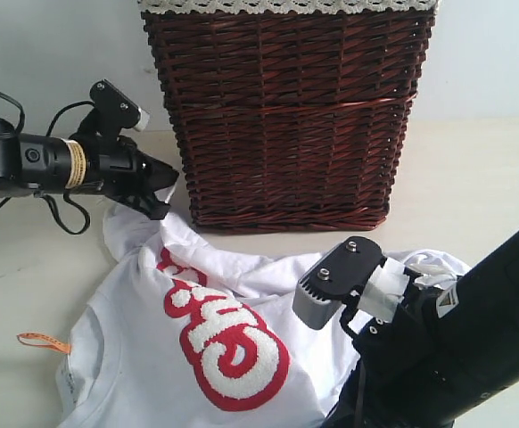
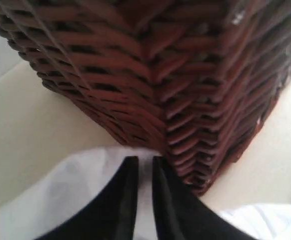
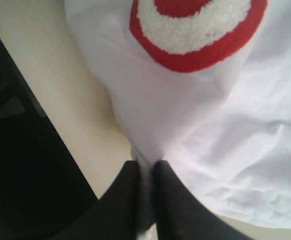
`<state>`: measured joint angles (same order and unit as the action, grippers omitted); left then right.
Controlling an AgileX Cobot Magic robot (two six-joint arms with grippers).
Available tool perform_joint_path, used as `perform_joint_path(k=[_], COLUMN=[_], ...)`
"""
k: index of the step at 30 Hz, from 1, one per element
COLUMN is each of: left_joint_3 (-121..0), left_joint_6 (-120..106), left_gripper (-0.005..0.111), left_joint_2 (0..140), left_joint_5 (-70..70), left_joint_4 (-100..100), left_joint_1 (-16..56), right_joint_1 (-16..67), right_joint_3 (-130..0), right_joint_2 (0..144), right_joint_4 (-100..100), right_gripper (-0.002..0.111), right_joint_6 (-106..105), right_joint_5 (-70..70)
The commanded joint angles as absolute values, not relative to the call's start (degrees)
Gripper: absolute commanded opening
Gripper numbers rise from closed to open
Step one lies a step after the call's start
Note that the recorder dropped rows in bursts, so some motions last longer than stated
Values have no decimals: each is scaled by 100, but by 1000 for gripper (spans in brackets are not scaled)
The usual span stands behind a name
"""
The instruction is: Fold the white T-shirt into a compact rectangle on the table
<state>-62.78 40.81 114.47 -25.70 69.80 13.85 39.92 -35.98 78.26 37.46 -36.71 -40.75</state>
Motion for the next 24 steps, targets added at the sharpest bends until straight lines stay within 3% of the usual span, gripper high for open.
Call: perform_joint_path(k=[1, 3, 8, 16, 21, 24], left_joint_3=[-6328, -6328, -6270, -5724, -5261, -5262], left_joint_6=[3764, 3768, 4156, 4419, 4489, 4570], left_gripper=[43, 51, 48, 14, 2, 0], left_joint_2=[11481, 11481, 11398, 10637, 10654, 11027], left_joint_5=[-2407, -2225, -1104, -837, -1184, -1401], left_joint_4=[6059, 6022, 6060, 6074, 6318, 6426], left_joint_1=[1406, 1406, 1406, 1312, 1326, 1326], right_joint_1=[4001, 4001, 4001, 4001, 4001, 4001], right_joint_3=[-3580, -3580, -3580, -3580, -3580, -3580], right_joint_2=[7813, 7813, 7813, 7813, 7813, 7813], right_joint_4=[3749, 3749, 3749, 3753, 3753, 3753], right_gripper=[13, 13, 13, 13, 13, 13], right_joint_6=[-3736, -3736, -3736, -3736, -3736, -3736], right_joint_5=[-4096, -4119, -4119, -4103, -4093, -4079])
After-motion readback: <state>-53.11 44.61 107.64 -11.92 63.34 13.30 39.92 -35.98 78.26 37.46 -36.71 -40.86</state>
